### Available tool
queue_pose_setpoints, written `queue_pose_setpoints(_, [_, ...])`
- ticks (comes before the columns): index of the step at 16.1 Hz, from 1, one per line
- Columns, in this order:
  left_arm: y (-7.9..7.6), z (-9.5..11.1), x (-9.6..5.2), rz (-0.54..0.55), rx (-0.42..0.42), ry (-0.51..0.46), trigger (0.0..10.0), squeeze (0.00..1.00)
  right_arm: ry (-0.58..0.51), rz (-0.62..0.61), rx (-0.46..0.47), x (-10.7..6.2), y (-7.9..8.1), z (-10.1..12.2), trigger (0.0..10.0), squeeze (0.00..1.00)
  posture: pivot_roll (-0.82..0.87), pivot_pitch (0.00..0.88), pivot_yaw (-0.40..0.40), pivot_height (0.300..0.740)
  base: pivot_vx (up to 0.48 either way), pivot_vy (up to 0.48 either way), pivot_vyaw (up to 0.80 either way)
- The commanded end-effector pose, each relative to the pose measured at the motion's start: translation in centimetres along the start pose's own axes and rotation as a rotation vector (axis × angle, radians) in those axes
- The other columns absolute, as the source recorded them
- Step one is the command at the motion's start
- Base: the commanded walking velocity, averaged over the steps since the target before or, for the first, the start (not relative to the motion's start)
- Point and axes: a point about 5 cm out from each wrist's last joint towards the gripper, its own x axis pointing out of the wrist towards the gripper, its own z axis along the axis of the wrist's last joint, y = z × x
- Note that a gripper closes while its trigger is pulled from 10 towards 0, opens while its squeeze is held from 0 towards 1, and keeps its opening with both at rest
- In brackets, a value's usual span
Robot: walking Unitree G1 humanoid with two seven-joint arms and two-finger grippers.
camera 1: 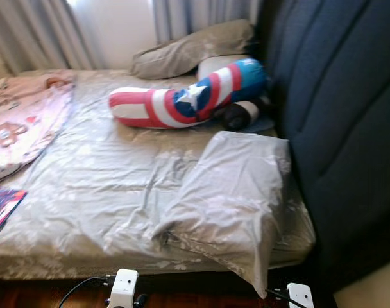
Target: Clean up the room
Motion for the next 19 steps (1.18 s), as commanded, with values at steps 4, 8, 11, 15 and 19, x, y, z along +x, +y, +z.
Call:
queue_pose_setpoints(4, [0.1, -0.2, -0.1, 0.006, 0.007, 0.008, 10.0, 0.00, -0.002, -0.007, 0.017, 0.0, -0.1, -0.1, 10.0, 0.00, 0.01, 0.000, 0.004, 0.740, 0.000, 0.000, 0.00])
queue_pose_setpoints(8, [0.1, 0.1, 0.0, 0.002, 0.008, 0.001, 10.0, 0.00, -0.004, -0.008, 0.017, 0.0, -0.1, -0.1, 10.0, 0.00, 0.01, 0.000, 0.003, 0.740, 0.274, 0.000, 0.00])
queue_pose_setpoints(11, [0.0, 0.1, 0.0, 0.001, 0.008, 0.001, 10.0, 0.00, -0.008, -0.009, 0.020, 0.0, -0.1, -0.1, 10.0, 0.00, 0.01, 0.000, 0.003, 0.740, 0.340, 0.000, 0.00])
queue_pose_setpoints(15, [0.1, 1.1, 0.2, 0.005, -0.005, -0.047, 10.0, 0.00, -0.020, -0.014, 0.026, -0.1, -0.1, 0.0, 10.0, 0.00, 0.01, 0.000, 0.001, 0.740, 0.343, 0.000, 0.00])
queue_pose_setpoints(19, [-0.1, 3.6, 0.7, -0.006, -0.019, -0.143, 10.0, 0.00, -0.023, -0.010, 0.022, -0.1, -0.2, 0.0, 10.0, 0.00, 0.01, 0.000, -0.002, 0.740, 0.086, 0.000, 0.00])
